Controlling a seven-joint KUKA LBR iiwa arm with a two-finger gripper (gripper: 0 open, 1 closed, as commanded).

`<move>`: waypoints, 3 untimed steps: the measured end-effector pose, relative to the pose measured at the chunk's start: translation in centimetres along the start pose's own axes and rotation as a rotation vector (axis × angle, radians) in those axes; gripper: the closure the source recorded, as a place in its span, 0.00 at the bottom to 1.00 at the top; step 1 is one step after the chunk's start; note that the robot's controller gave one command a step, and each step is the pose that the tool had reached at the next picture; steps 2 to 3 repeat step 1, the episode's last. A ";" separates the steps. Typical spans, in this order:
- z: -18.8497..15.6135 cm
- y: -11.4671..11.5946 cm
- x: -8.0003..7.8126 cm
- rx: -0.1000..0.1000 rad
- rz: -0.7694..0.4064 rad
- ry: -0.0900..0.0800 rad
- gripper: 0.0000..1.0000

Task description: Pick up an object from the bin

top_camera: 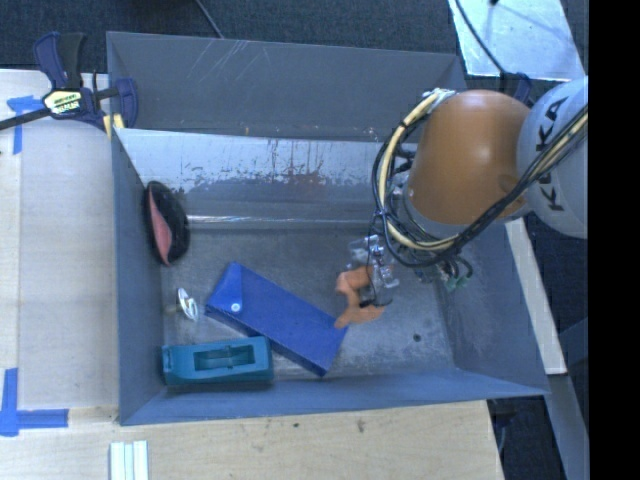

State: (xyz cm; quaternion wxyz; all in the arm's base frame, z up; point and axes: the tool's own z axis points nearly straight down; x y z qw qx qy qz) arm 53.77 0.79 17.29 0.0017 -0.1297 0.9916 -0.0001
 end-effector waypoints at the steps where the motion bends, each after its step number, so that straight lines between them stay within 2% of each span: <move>1: -4.0 0.2 -0.6 -0.002 0.004 0.008 1.00; 3: -4.0 0.2 -0.6 -0.002 0.004 0.008 1.00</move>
Offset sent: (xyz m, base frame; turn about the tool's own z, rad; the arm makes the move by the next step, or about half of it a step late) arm -0.0288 0.0349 0.1278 0.0481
